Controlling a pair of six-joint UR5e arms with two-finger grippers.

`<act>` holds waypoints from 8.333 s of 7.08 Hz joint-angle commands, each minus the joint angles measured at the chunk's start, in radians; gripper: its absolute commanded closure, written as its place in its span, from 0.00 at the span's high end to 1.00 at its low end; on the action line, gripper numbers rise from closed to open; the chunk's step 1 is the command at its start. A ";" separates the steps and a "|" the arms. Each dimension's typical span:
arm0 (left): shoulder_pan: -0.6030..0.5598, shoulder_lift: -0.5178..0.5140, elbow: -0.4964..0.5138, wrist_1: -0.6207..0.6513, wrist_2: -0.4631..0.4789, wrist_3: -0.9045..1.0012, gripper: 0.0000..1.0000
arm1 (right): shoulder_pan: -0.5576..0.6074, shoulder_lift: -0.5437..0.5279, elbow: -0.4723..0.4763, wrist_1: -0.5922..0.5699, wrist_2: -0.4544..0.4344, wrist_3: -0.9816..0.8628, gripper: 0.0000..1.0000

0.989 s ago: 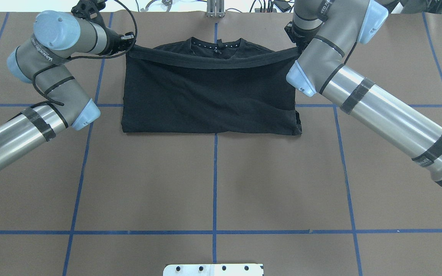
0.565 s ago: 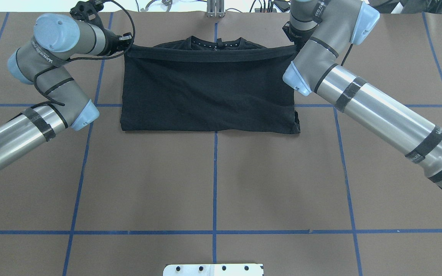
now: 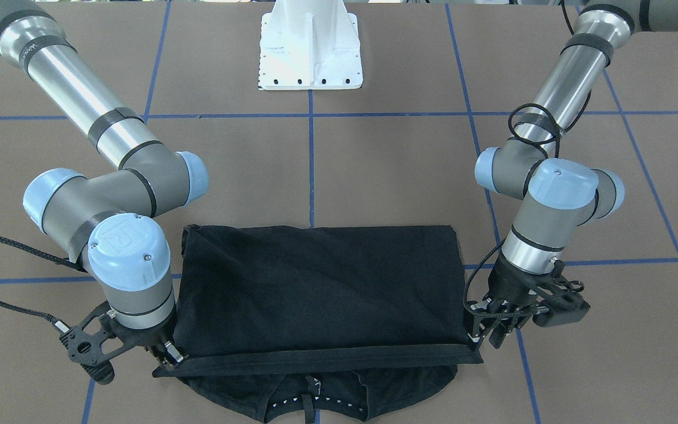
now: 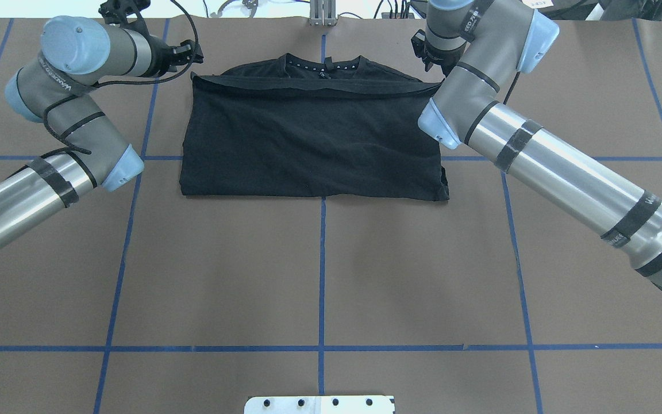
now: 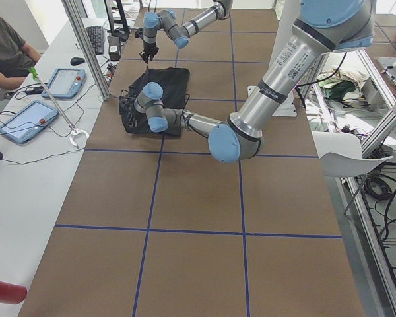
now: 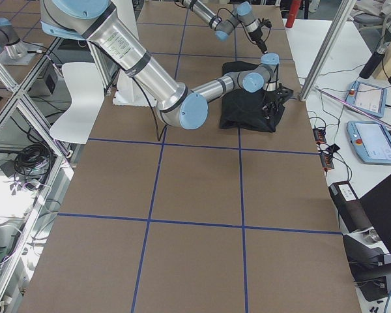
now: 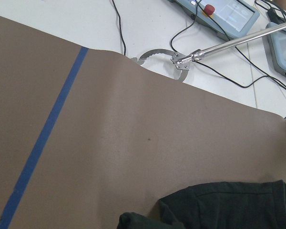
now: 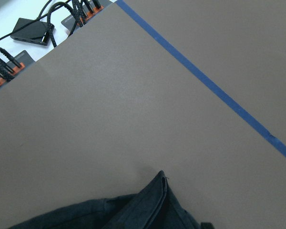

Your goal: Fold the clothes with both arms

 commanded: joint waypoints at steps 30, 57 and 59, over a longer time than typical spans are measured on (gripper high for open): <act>0.149 0.291 -0.517 0.058 -0.041 -0.120 0.87 | -0.720 -0.697 1.349 -0.531 -0.292 0.671 1.00; 0.045 -0.349 0.267 0.080 0.139 0.182 1.00 | -0.430 -0.634 1.307 -0.516 -0.192 0.421 1.00; 0.045 -0.151 -0.011 0.094 0.060 0.183 1.00 | -0.503 -0.509 1.144 -0.437 -0.256 0.472 1.00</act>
